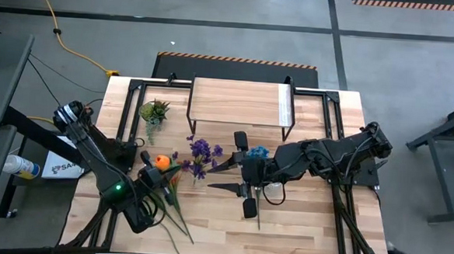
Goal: Pick and place flowers into a vace then onto a shelf
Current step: Put the orange flower into the left transparent flower vase
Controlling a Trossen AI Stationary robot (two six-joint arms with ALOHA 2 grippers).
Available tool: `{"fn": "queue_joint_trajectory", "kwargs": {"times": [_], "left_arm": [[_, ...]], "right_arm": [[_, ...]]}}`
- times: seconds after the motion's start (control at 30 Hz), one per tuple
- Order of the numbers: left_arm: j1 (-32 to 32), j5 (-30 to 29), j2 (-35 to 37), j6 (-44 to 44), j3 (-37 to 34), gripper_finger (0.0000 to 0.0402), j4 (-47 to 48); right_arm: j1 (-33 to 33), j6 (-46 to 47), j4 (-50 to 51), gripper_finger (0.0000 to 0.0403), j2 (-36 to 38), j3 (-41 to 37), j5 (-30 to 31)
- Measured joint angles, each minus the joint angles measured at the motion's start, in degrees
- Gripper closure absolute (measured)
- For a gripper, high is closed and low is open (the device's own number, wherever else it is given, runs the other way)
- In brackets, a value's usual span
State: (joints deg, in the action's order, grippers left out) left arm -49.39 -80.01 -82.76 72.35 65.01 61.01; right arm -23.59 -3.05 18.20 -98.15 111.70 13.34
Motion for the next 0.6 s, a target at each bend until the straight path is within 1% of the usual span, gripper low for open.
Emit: {"fn": "queue_joint_trajectory", "kwargs": {"times": [0.3,0.6], "left_arm": [[0.4,1.8,-0.8,-0.1,0.0,0.0377,-1.2],[0.4,1.8,-0.8,-0.1,0.0,0.0377,-1.6]], "right_arm": [[0.1,-0.1,0.0,0.0269,0.0,0.0,0.0],[0.4,-0.2,0.0,0.0269,0.0,0.0,-0.2]]}}
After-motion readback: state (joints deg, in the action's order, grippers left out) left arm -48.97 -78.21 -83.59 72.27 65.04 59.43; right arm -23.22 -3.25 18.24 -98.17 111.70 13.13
